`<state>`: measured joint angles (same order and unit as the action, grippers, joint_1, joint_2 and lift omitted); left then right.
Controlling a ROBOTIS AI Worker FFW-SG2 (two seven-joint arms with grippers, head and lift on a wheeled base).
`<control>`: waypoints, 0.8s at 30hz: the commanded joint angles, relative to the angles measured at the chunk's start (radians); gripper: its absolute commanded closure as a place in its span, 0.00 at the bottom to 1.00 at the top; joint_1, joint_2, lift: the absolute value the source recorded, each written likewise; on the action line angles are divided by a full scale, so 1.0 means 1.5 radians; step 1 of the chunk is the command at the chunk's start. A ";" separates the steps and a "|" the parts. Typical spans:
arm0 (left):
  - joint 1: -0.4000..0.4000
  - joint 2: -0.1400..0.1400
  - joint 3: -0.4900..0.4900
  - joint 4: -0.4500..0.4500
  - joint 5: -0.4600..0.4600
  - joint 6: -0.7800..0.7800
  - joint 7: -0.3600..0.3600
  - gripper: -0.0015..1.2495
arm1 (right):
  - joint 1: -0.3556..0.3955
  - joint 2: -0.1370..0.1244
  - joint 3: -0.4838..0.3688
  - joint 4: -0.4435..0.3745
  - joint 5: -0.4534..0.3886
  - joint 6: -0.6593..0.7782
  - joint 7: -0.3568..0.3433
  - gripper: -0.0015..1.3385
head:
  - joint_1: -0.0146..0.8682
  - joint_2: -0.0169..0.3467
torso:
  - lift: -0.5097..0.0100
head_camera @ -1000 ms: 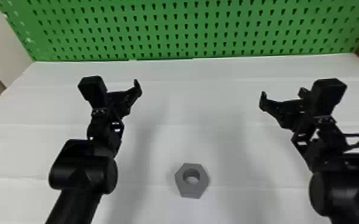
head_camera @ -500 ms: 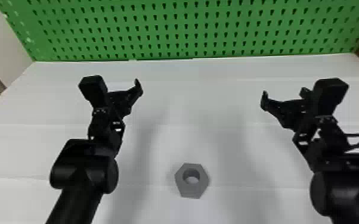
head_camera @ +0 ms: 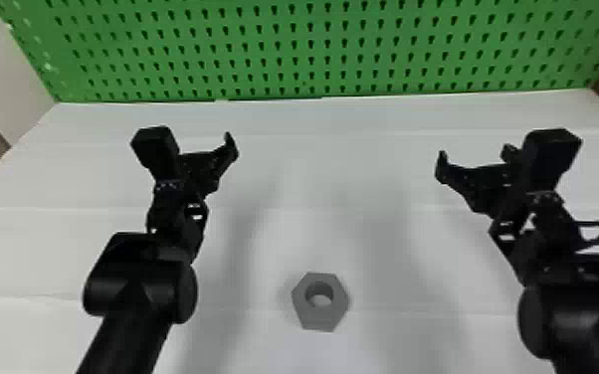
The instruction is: Pick up the hex nut
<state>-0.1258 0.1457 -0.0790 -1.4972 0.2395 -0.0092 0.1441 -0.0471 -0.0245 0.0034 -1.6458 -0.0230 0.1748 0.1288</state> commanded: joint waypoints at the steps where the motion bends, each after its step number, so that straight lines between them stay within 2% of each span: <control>1: 0.001 0.000 0.000 0.000 0.001 0.000 0.000 0.07 | 0.002 0.000 0.000 -0.004 0.000 0.006 0.000 0.08 | 0.91 0.46 | 0.83; 11: 0.002 0.000 -0.002 0.000 0.001 0.000 0.000 0.07 | -0.001 -0.006 0.009 -0.049 0.025 0.060 0.000 0.08 | 0.91 0.46 | 0.83; 19: 0.002 0.000 -0.003 0.000 0.001 0.000 0.000 0.07 | -0.013 -0.017 0.035 -0.109 0.046 0.165 0.001 0.08 | 0.91 0.46 | 0.83; 24: 0.002 0.000 -0.003 0.000 0.001 0.000 0.000 0.07 | -0.022 -0.017 0.044 -0.148 0.048 0.249 0.001 0.08 | 0.91 0.46 | 0.83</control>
<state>-0.1227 0.1452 -0.0835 -1.4972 0.2407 -0.0092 0.1441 -0.0692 -0.0498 0.0570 -1.8212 0.0462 0.4482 0.1303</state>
